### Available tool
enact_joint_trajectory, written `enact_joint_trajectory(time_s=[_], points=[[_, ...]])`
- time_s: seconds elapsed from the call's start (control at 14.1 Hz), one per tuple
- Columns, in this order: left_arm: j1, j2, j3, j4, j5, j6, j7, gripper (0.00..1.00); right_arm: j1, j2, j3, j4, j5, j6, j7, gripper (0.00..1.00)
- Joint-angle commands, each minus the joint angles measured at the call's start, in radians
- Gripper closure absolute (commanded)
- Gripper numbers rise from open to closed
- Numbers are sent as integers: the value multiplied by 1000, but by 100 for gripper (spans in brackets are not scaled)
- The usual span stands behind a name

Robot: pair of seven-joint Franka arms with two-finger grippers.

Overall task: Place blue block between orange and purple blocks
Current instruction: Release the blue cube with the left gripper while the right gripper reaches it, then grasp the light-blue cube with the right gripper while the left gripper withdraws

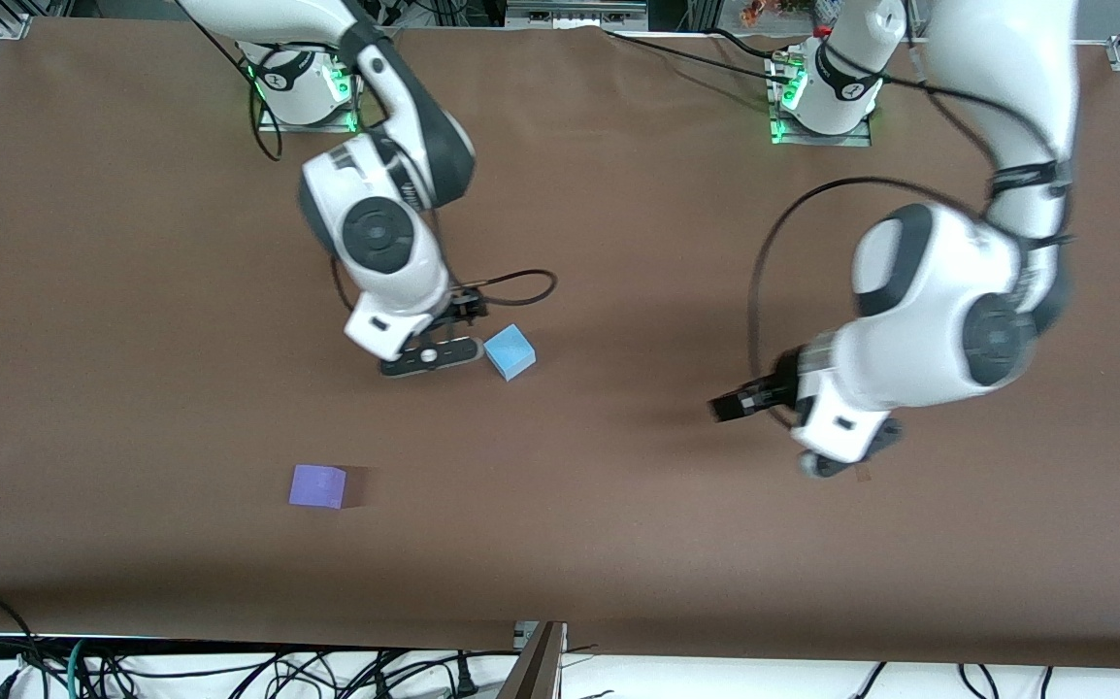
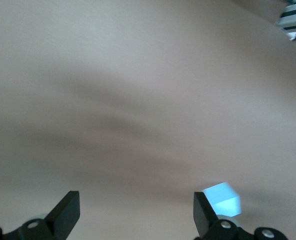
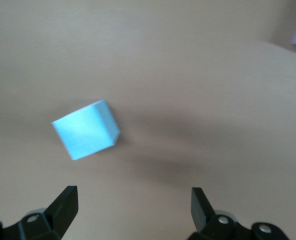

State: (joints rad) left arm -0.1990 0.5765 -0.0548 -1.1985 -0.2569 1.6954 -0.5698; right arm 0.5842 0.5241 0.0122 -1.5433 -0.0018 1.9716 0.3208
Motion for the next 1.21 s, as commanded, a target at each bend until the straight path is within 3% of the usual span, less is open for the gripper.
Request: enact_joint_trajectory(time_s=[0.0, 0.14, 0.28, 0.64, 0.85, 1.14], points=[[50, -134, -16, -46, 153, -146, 154, 0, 42, 37, -9, 12, 8, 39, -11, 0], [59, -206, -16, -59, 269, -230, 195, 0, 60, 68, -9, 12, 5, 78, -48, 0], [70, -292, -16, -152, 317, -229, 203, 0, 72, 100, -9, 11, 0, 130, -60, 0], [161, -450, -23, -444, 317, -47, 284, 0, 81, 188, -9, 11, -4, 237, -132, 0], [174, -443, -23, -435, 304, -14, 289, 0, 91, 218, -11, 11, -3, 268, -132, 0], [174, -420, -22, -354, 308, -10, 288, 0, 100, 217, -9, 11, -3, 266, -134, 0]])
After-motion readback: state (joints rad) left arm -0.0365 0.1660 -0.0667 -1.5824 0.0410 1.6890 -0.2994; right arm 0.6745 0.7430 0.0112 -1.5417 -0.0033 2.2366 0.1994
